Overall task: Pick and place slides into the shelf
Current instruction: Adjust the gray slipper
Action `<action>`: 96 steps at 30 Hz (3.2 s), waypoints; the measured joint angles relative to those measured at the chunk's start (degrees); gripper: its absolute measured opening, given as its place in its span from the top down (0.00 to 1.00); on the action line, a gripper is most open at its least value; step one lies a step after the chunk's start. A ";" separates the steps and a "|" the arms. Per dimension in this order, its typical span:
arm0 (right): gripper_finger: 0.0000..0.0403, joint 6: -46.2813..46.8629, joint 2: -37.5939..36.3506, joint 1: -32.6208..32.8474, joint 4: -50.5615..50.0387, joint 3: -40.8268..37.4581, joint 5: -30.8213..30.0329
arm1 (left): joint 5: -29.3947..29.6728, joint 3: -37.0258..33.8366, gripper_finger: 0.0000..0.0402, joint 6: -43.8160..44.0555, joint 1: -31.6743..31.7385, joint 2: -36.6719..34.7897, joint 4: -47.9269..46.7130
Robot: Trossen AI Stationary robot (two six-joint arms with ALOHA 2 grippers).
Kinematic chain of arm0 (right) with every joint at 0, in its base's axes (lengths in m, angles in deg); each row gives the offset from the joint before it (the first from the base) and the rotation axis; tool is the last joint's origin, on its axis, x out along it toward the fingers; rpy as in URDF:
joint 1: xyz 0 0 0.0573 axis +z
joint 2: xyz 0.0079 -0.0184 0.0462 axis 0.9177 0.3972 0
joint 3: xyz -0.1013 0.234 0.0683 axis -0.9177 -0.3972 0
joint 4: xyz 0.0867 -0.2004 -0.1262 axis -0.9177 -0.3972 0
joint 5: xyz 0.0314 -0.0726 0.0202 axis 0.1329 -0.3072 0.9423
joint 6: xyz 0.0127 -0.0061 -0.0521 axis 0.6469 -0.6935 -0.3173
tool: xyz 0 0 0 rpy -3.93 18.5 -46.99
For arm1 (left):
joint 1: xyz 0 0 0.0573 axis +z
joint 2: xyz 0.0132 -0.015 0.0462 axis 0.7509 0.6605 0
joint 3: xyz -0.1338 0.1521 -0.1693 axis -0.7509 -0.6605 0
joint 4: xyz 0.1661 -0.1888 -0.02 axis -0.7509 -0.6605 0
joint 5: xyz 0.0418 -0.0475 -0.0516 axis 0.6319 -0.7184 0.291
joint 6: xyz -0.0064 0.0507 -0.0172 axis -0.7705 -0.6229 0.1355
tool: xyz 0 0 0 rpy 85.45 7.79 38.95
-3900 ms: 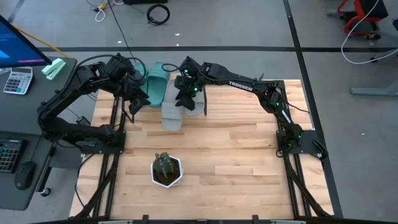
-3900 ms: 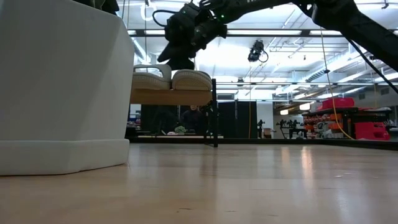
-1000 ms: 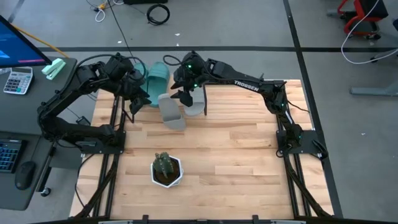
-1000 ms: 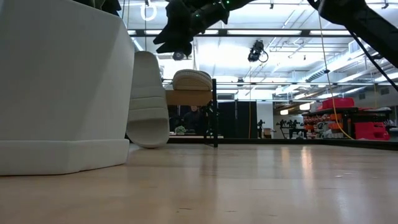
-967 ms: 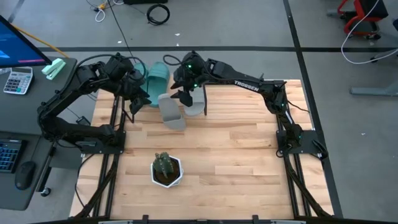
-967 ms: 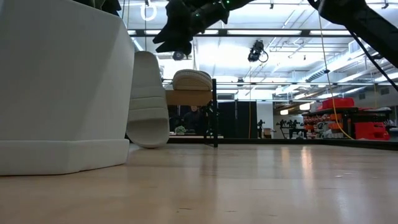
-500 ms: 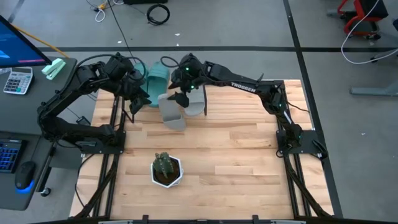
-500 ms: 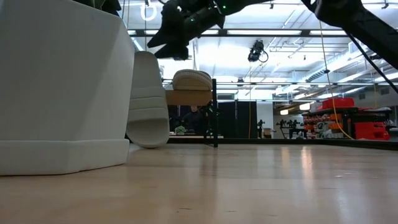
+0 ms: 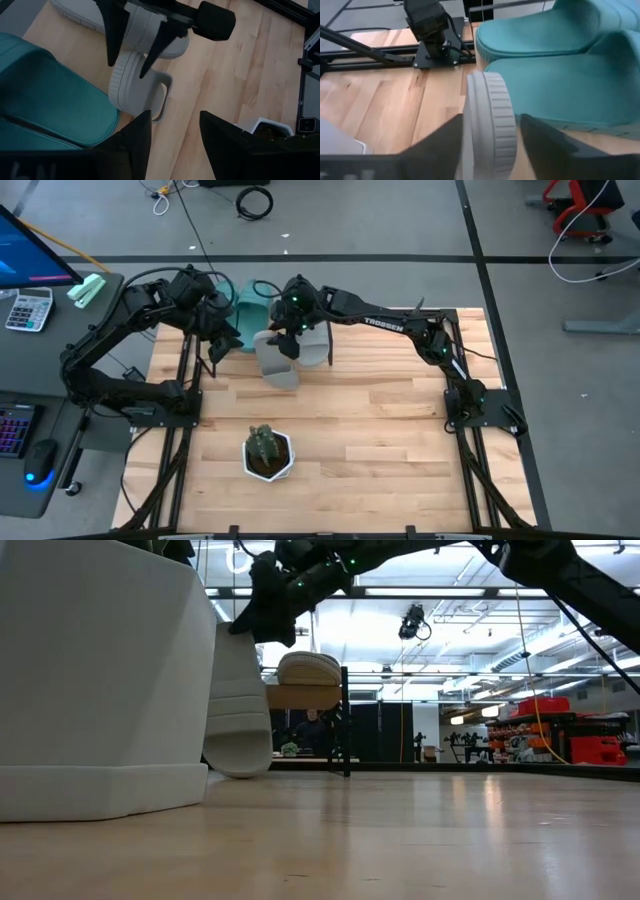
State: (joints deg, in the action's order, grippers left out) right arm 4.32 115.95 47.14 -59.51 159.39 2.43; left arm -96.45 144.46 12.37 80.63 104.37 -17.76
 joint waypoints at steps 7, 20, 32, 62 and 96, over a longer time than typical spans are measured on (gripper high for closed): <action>0.87 -0.43 -0.02 -0.02 0.11 0.00 0.36 | 0.00 0.00 0.57 0.00 0.00 0.00 0.02; 0.87 1.40 -3.58 -0.28 -2.55 0.13 2.09 | 0.00 0.00 0.57 0.00 0.00 0.00 0.00; 0.87 10.97 -7.30 -4.82 0.15 0.17 4.47 | 0.00 0.00 0.57 -0.02 0.00 -0.02 0.10; 0.87 6.56 -6.15 -11.14 0.73 -0.09 3.24 | -0.01 0.00 0.57 1.01 -0.01 -0.02 0.37; 0.87 6.70 -4.50 -10.21 3.06 -1.11 -3.43 | -0.01 0.00 0.57 0.98 -0.01 -0.02 0.28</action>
State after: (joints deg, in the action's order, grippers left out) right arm 11.02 111.45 36.93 -56.46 158.27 -1.00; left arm -96.46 144.46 13.35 80.62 104.34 -17.47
